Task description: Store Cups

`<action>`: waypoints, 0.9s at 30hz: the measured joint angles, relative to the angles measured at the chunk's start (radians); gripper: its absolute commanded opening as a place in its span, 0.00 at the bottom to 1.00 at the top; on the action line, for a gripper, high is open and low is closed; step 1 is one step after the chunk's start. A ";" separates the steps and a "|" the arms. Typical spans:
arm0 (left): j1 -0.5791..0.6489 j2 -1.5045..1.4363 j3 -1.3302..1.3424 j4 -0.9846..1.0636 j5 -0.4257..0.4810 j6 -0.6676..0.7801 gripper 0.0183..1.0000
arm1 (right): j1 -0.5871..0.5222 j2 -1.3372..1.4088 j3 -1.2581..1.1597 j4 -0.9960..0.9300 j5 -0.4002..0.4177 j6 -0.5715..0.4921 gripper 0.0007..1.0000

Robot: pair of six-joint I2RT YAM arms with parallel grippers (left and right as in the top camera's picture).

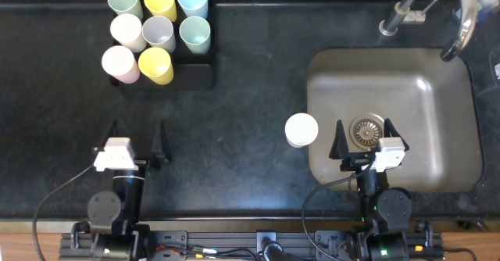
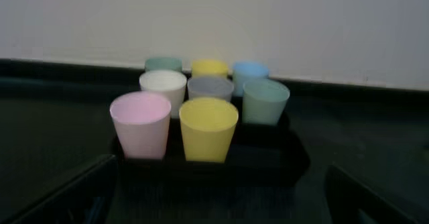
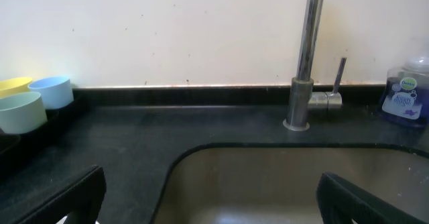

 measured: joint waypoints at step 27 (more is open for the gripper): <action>0.000 -0.001 -0.003 -0.053 0.022 0.000 1.00 | 0.000 0.000 0.000 0.000 0.000 0.000 1.00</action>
